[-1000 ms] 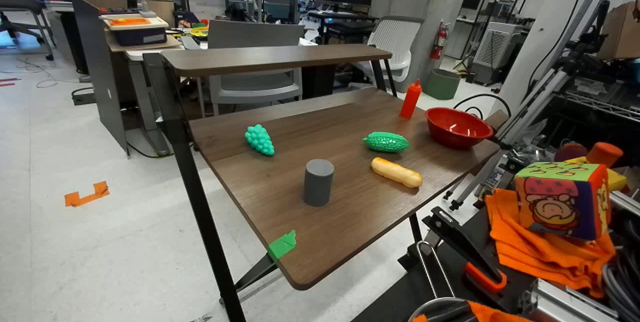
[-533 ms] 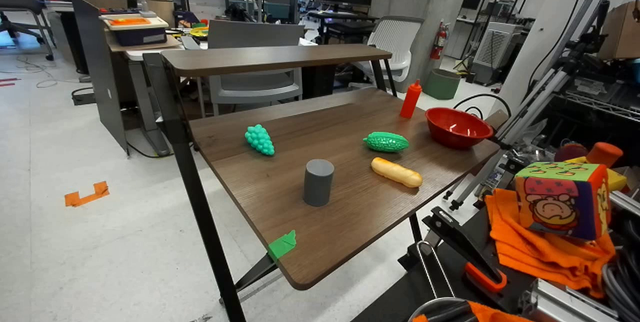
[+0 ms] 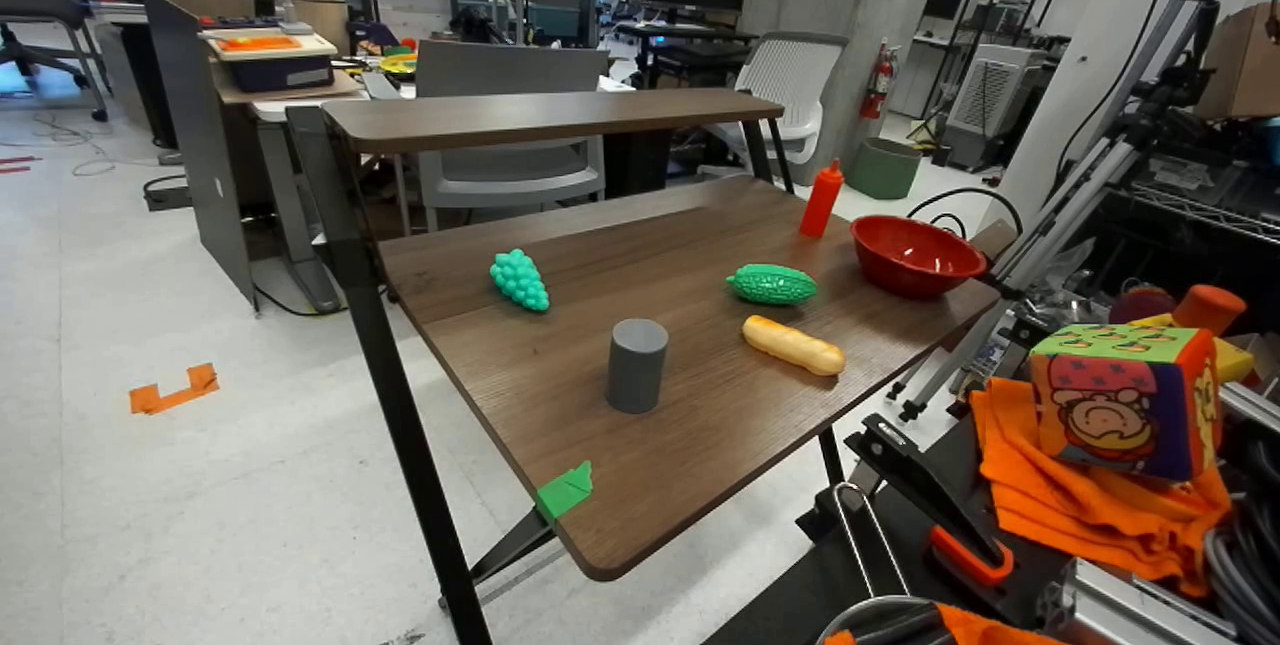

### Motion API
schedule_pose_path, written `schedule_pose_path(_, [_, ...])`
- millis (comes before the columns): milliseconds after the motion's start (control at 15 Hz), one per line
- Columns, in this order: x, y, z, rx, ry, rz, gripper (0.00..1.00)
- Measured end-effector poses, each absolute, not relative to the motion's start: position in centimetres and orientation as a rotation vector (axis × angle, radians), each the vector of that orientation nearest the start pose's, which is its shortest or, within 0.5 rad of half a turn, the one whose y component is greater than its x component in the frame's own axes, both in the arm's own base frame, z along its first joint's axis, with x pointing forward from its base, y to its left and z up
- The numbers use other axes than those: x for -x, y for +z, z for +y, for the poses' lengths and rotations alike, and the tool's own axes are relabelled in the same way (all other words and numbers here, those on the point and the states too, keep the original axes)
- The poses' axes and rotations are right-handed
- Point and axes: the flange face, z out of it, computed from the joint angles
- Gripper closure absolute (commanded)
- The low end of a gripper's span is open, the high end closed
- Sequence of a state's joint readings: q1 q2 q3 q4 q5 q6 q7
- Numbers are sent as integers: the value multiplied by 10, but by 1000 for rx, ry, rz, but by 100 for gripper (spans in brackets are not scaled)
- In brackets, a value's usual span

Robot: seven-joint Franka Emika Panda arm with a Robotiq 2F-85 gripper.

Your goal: Put the orange bottle in the red bowl

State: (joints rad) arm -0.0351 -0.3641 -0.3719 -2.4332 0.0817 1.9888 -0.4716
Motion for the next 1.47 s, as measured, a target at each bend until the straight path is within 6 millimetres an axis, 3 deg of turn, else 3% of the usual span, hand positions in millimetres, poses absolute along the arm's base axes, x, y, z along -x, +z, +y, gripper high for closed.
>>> schedule_pose_path(400, [-516, 406, -172, 3001, -105, 90, 0])
schedule_pose_path(733, [-603, 359, -188, 3065, -77, 153, 0])
schedule_pose_path(1067, [-653, 291, -205, 3105, 4, 165, 0])
schedule_pose_path(1467, [-681, 228, -204, 3177, 104, 128, 0])
